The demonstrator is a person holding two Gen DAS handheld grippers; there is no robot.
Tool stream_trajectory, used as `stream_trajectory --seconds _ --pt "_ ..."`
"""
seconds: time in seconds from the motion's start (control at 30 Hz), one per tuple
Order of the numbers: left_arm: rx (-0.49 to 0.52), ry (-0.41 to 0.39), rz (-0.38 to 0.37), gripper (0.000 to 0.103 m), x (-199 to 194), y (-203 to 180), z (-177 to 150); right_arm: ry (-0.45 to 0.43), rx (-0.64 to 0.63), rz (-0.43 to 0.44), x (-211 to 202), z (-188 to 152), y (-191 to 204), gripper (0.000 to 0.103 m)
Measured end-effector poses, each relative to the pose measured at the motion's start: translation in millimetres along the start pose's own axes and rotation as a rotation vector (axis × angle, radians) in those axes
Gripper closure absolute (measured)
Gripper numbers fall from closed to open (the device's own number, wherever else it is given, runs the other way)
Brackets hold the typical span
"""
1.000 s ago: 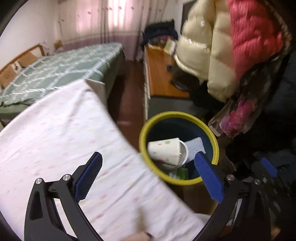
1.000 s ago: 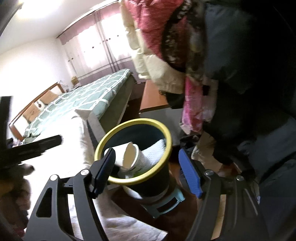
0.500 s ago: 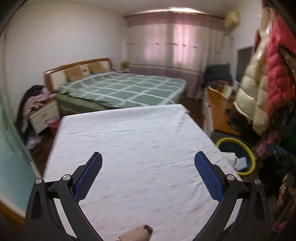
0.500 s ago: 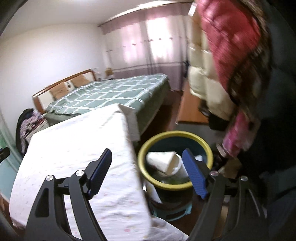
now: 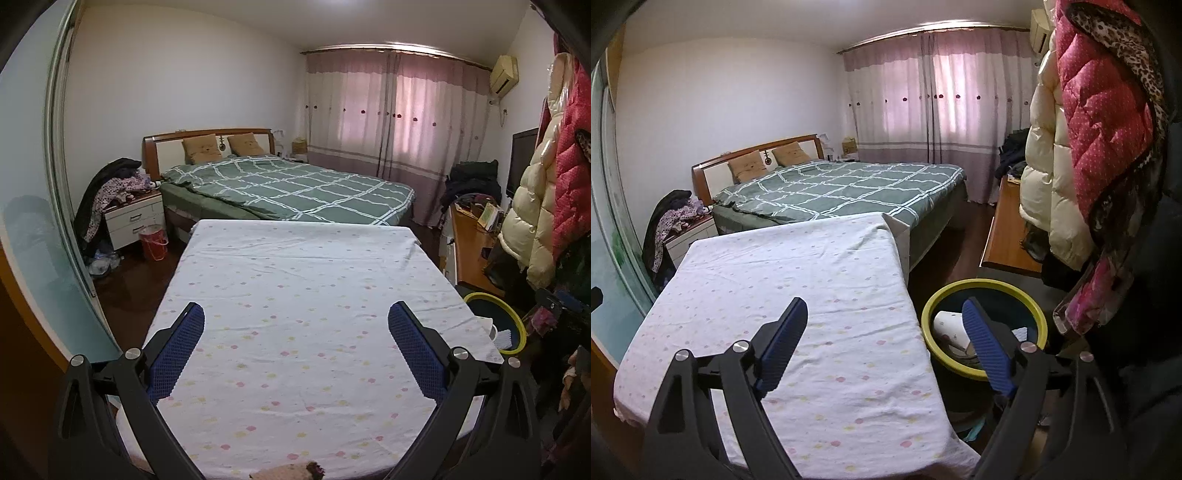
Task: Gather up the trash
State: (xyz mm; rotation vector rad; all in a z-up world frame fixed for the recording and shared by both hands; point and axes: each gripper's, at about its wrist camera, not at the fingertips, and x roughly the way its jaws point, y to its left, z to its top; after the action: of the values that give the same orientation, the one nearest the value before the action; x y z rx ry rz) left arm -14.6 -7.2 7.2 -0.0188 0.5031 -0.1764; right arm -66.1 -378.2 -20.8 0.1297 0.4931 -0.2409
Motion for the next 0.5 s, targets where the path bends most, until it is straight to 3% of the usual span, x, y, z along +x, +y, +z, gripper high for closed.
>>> stream_trajectory --seconds 0.5 --pt "-0.014 0.006 0.02 0.005 6.5 -0.2 4.9 -0.003 0.0 0.005 4.4 4.5 1.7 0.021"
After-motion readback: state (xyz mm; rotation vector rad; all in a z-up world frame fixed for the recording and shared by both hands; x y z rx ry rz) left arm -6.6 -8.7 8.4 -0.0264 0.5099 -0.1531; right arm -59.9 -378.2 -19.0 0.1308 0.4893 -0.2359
